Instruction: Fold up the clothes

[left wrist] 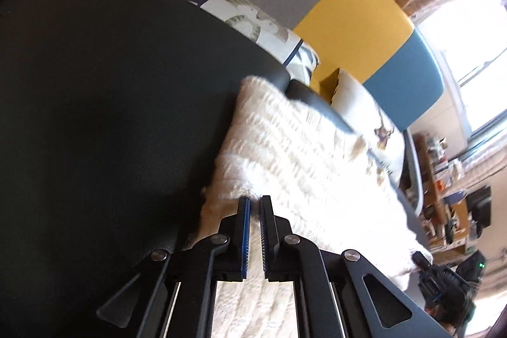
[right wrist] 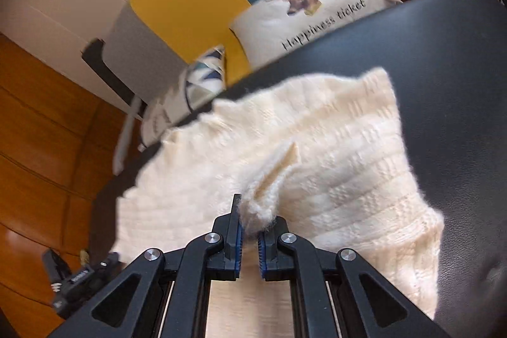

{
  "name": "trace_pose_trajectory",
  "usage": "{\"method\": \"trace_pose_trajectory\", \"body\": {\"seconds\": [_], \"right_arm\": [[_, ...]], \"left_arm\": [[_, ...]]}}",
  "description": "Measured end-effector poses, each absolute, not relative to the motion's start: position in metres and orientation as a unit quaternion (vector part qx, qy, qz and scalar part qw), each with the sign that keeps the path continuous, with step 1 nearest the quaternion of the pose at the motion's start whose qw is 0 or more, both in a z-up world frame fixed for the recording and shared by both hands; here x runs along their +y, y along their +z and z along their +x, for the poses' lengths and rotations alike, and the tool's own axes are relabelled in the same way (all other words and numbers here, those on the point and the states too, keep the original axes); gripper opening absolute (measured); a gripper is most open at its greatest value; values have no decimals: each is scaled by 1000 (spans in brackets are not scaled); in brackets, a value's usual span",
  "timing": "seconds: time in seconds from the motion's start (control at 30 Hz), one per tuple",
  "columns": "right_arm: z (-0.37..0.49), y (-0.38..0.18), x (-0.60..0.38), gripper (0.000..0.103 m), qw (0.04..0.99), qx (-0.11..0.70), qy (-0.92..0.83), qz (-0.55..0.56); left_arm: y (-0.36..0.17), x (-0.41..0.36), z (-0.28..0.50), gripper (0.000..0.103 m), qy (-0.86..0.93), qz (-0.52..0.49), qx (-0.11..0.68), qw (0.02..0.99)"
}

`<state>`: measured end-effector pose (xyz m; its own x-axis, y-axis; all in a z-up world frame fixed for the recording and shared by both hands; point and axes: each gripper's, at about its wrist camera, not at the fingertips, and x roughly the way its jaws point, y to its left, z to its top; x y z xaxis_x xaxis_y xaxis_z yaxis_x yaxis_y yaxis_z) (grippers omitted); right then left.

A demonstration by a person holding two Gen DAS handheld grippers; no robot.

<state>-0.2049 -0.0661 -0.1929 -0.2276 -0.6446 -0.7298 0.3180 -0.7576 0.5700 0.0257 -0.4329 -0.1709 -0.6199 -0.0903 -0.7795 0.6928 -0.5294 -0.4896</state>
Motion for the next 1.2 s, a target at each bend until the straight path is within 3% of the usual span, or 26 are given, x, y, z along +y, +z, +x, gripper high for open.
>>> {"method": "trace_pose_trajectory", "body": {"seconds": [0.27,0.43,0.6,0.7,0.9,1.2], "right_arm": [[-203,-171,-73,6,338,-125,-802,477],[-215,-197,-84,6,299,-81,-810,498],[-221,-219,-77,10,300,-114,-794,516],[-223,-218,-61,23,312,-155,-774,528],[-205,-188,-24,26,263,-116,-822,492],[-157,-171,-116,26,372,-23,-794,480]], "left_arm": [[-168,-431,20,6,-801,364,413,236],[-172,-431,17,6,-796,378,409,236],[-174,-436,32,6,-785,374,439,225],[-176,-439,41,6,-778,371,457,219],[-170,-457,87,6,-751,321,539,207],[-192,-438,67,6,-704,307,619,166]]}}
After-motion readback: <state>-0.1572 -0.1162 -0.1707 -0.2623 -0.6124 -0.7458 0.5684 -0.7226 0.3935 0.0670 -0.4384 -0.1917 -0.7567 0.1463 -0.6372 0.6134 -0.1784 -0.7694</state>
